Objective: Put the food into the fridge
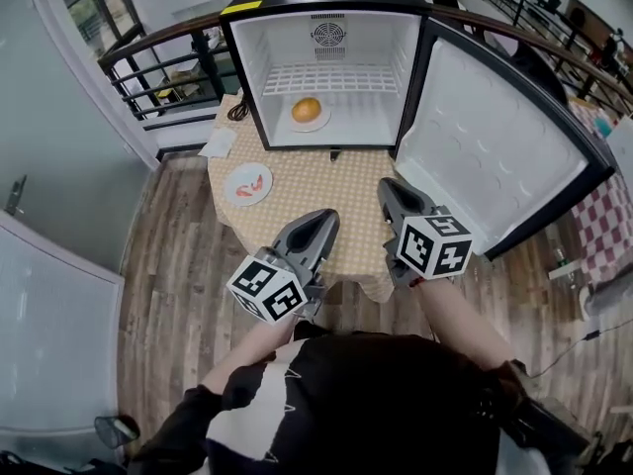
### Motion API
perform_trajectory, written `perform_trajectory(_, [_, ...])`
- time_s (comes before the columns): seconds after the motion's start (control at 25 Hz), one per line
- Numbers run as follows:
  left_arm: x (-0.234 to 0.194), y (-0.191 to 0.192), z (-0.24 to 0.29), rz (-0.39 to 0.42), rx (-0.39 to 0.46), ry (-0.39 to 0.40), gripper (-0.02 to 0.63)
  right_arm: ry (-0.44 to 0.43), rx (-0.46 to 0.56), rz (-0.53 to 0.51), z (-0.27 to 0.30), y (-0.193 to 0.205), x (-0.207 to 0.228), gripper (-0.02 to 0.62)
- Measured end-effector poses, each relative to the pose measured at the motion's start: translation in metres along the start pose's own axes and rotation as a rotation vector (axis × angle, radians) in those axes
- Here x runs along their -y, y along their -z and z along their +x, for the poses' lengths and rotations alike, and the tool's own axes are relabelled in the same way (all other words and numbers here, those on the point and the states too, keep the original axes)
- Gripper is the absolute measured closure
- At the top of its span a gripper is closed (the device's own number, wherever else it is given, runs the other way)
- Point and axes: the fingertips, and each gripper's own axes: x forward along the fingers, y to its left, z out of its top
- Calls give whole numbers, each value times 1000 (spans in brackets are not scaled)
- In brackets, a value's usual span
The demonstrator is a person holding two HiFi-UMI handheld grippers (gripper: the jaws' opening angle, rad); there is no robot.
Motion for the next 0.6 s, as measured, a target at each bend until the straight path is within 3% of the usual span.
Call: perform_trajectory(0.6, [57,26,-31,7,-29,-28,592,-29,-34,23,-77,41,-6,578])
